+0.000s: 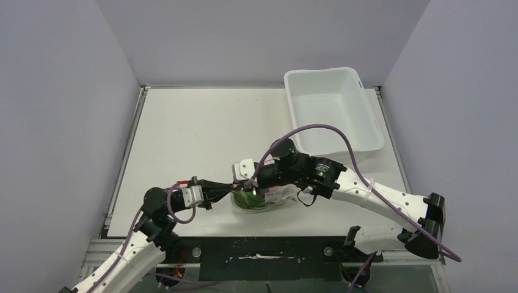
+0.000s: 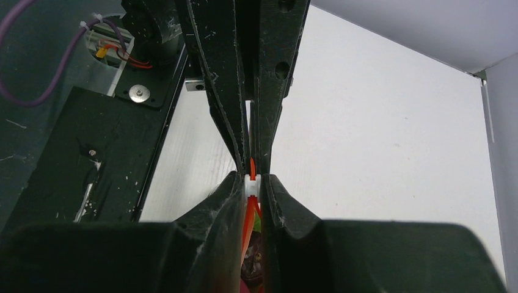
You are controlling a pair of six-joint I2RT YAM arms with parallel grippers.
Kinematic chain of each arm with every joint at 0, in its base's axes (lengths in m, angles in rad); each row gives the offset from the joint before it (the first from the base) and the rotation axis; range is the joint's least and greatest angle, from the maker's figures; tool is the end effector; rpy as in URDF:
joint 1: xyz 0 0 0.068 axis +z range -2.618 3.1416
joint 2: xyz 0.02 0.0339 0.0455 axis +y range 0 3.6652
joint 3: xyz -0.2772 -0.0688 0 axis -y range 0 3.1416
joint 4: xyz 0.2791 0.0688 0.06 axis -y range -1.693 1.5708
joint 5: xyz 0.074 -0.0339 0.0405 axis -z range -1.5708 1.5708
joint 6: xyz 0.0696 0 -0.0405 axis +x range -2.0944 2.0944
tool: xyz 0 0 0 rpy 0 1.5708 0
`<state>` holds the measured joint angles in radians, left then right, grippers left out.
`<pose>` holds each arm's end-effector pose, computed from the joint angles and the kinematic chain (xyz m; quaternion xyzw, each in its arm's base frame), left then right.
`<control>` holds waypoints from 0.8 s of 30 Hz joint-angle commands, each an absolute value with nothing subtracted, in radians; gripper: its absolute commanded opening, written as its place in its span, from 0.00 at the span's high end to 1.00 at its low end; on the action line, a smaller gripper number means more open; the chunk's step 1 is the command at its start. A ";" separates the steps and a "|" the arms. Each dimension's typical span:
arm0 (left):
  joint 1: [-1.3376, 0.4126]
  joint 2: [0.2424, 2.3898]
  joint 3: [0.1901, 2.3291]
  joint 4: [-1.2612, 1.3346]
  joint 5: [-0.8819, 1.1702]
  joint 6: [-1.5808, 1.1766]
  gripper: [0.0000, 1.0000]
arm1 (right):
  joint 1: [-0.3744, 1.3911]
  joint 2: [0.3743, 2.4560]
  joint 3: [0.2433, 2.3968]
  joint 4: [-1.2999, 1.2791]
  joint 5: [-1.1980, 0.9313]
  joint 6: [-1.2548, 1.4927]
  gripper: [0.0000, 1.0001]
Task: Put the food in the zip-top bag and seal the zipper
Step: Zip the zipper food storage bag at the center of the board.
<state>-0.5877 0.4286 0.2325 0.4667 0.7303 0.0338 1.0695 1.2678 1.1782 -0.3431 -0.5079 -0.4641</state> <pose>0.1196 -0.1354 0.2668 0.4435 0.4514 -0.4112 0.6561 0.1352 0.3171 0.3563 -0.6632 0.4933 0.3575 0.4347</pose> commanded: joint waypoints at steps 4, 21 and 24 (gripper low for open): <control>-0.592 0.378 0.233 0.510 0.747 0.034 1.00 | 1.047 1.238 1.214 -0.433 -0.400 -0.460 1.00; -0.591 0.348 0.230 0.496 0.741 0.033 1.00 | 0.950 1.122 1.176 -0.488 -0.399 -0.425 1.00; -0.592 0.349 0.233 0.495 0.738 0.035 1.00 | 0.934 1.111 1.174 -0.499 -0.401 -0.426 1.00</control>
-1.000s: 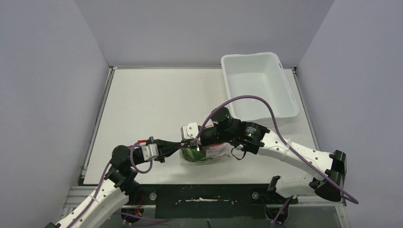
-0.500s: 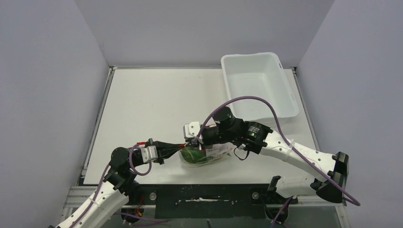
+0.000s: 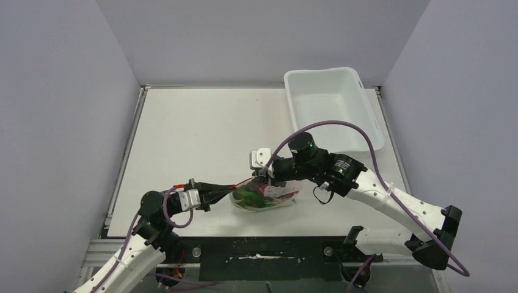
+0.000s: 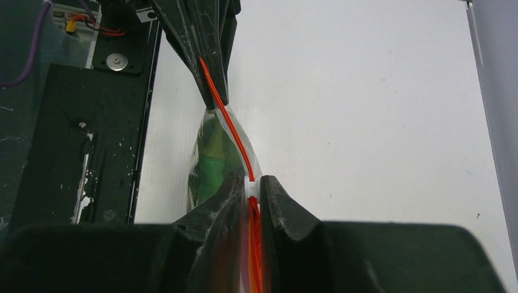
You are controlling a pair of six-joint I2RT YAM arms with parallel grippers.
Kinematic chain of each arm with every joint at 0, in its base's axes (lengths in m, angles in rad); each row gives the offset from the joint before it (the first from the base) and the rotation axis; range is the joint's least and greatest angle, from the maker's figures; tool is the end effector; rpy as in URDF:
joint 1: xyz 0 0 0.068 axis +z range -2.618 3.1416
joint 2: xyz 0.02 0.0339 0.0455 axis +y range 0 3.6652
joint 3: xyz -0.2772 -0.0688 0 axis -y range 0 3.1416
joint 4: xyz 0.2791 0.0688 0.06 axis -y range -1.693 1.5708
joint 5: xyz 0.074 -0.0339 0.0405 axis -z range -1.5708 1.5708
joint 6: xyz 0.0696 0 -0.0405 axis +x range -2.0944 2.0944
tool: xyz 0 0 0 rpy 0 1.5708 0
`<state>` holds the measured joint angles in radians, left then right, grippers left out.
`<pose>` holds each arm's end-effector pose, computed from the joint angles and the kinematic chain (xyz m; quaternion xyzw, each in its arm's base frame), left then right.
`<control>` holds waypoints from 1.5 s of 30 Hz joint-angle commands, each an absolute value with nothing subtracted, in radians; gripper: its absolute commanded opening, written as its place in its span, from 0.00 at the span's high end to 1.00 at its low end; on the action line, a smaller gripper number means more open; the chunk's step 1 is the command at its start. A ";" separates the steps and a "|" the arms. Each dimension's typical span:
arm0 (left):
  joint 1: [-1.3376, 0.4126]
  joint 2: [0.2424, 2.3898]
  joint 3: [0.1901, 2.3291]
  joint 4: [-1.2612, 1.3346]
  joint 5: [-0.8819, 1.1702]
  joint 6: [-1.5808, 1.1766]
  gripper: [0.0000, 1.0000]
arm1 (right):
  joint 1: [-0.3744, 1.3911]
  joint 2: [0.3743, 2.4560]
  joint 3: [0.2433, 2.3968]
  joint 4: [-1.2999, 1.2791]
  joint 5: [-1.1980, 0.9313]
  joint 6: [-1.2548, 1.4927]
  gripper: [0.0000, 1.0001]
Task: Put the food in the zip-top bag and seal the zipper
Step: Zip the zipper food storage bag at the center of the board.
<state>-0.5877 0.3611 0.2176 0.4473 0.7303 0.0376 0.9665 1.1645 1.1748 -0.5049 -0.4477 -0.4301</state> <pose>0.1121 -0.1304 0.2686 0.4439 0.4376 -0.4079 0.6671 0.1509 0.2716 0.3661 -0.6254 0.5681 0.3162 0.4313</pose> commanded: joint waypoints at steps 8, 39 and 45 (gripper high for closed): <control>-0.592 0.325 0.252 0.448 0.700 0.057 1.00 | 0.893 1.073 1.154 -0.541 -0.398 -0.433 1.00; -0.591 0.210 0.344 0.199 0.532 0.178 1.00 | 0.860 0.905 1.105 -0.717 -0.282 -0.362 1.00; -0.591 0.205 0.382 0.118 0.504 0.200 1.00 | 0.860 0.852 1.104 -0.772 -0.232 -0.347 1.00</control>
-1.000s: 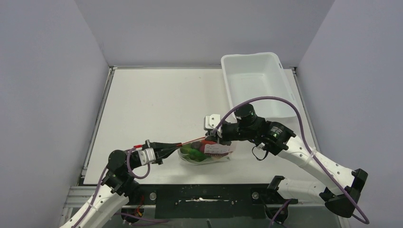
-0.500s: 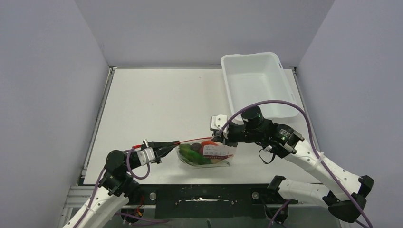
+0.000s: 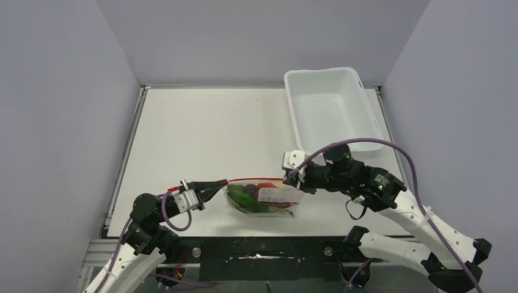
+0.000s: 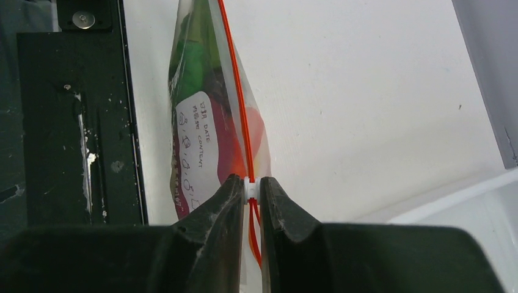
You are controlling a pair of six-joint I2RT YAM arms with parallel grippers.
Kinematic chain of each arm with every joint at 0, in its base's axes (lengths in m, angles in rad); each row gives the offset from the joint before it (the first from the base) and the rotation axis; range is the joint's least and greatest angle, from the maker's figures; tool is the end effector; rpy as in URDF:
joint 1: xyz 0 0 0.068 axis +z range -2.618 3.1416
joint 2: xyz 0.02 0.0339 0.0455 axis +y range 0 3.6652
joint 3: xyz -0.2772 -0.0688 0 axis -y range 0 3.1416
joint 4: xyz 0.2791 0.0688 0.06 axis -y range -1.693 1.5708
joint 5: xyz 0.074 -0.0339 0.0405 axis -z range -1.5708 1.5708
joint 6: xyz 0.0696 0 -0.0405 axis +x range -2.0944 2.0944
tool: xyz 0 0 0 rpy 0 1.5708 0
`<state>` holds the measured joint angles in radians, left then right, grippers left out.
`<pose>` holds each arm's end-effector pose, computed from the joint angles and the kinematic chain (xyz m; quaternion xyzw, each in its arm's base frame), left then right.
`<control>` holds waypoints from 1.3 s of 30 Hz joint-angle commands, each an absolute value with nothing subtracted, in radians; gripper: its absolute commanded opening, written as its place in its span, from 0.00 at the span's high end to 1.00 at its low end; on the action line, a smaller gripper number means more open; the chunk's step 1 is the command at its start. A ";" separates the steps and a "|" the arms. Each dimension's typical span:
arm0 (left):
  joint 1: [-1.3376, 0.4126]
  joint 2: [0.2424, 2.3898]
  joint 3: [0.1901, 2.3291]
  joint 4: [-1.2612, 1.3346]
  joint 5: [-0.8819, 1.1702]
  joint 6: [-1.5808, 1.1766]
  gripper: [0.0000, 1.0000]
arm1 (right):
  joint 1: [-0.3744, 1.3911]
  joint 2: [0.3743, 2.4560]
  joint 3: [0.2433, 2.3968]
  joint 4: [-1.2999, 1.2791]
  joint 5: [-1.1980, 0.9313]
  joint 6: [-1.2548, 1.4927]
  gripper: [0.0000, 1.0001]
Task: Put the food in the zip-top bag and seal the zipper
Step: Zip the zipper food storage bag at the center of the board, then place the zipper food storage bag at the center of the board.
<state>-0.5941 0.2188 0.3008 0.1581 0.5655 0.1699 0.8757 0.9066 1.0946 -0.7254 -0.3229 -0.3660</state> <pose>0.1048 -0.1158 0.2879 0.4247 0.4683 -0.3274 0.7023 0.1319 0.1926 0.3712 -0.5638 0.6518 0.2582 0.4366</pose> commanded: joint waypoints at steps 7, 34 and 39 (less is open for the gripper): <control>-0.592 0.185 0.409 0.081 0.473 0.212 1.00 | 0.859 0.808 1.144 -0.886 -0.167 -0.339 1.00; -0.592 0.190 0.430 -0.004 0.361 0.190 1.00 | 0.859 0.697 1.193 -1.046 -0.093 -0.262 1.00; -0.591 0.180 0.464 -0.041 0.368 0.101 1.00 | 0.859 0.686 1.166 -1.017 -0.259 -0.259 1.00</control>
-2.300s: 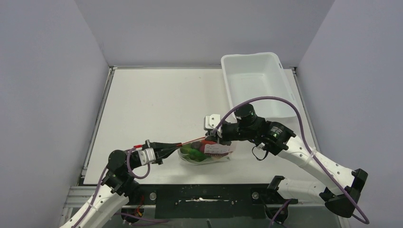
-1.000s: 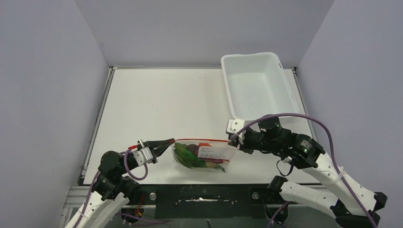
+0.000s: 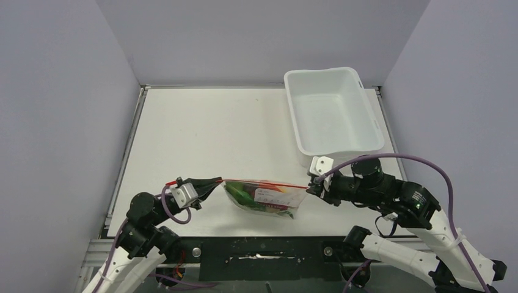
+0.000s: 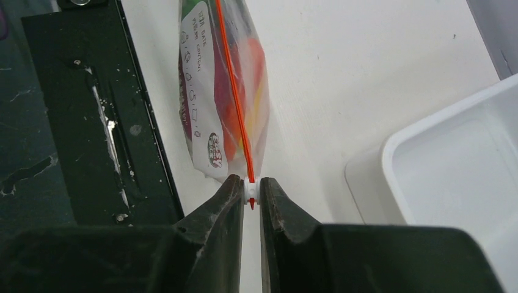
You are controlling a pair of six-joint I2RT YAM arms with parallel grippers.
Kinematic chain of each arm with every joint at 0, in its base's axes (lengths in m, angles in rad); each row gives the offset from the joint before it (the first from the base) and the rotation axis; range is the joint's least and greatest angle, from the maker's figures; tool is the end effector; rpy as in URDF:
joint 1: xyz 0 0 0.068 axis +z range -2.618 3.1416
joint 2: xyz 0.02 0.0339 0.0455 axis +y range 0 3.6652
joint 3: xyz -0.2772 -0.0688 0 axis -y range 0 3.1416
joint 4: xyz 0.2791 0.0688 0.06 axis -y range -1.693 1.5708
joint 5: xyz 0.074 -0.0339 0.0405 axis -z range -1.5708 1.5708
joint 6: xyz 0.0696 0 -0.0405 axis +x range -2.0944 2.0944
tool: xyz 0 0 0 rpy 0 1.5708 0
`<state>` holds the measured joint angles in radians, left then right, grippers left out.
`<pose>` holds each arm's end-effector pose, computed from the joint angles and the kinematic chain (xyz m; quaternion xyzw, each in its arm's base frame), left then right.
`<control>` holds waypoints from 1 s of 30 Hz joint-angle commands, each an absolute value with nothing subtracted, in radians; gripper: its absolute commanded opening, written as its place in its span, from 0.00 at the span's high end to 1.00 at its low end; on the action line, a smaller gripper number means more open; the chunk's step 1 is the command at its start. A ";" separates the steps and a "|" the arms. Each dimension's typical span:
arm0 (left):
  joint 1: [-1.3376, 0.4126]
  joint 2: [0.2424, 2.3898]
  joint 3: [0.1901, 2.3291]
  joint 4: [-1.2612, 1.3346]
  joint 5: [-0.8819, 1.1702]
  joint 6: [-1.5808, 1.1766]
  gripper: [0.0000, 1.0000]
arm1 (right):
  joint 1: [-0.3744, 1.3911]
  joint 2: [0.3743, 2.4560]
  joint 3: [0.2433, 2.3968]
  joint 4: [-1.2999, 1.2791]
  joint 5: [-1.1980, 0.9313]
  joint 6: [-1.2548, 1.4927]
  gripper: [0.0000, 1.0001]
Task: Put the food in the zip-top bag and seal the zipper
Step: Place the zipper food storage bag at the center of the board.
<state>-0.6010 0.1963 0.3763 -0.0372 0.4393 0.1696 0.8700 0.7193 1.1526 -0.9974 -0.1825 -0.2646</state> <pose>0.1050 -0.1079 0.2961 0.3928 0.5304 -0.2972 0.6900 0.0935 0.1304 0.3916 -0.5058 0.7121 0.2194 0.4347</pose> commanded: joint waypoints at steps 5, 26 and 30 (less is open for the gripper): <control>-0.591 0.189 0.542 -0.164 0.320 -0.044 1.00 | 0.859 0.674 1.122 -0.952 -0.367 -0.215 1.00; -0.591 0.456 0.490 -0.181 -0.166 -0.264 1.00 | 0.655 1.236 1.209 -0.595 -0.253 -0.510 0.95; -0.590 0.512 0.491 -0.150 -0.204 -0.247 1.00 | 0.641 1.276 1.221 -0.507 -0.254 -0.525 0.92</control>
